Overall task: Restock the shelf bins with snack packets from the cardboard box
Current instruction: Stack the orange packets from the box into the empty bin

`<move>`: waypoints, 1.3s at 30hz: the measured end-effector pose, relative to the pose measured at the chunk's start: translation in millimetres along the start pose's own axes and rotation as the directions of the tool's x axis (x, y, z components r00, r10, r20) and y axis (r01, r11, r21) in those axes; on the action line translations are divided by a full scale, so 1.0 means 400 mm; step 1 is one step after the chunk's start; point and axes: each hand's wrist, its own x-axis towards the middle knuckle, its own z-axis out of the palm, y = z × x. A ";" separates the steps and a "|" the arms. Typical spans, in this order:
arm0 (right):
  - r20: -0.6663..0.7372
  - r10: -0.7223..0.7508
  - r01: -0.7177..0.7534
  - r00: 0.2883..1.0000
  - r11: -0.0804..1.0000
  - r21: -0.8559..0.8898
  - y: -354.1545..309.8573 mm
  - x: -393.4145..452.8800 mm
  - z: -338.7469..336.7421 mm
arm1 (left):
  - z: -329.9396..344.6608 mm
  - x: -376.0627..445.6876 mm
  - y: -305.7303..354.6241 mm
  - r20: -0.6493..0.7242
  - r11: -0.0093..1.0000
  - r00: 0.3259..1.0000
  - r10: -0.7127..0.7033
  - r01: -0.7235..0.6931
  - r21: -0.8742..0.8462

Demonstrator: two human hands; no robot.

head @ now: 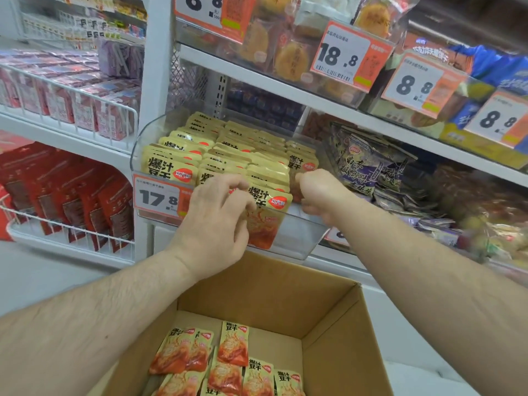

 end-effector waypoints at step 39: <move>0.713 0.547 -0.746 0.438 0.664 -0.051 0.786 -0.218 0.307 | 0.050 -0.221 0.037 0.846 0.658 0.119 -0.520 0.688 0.307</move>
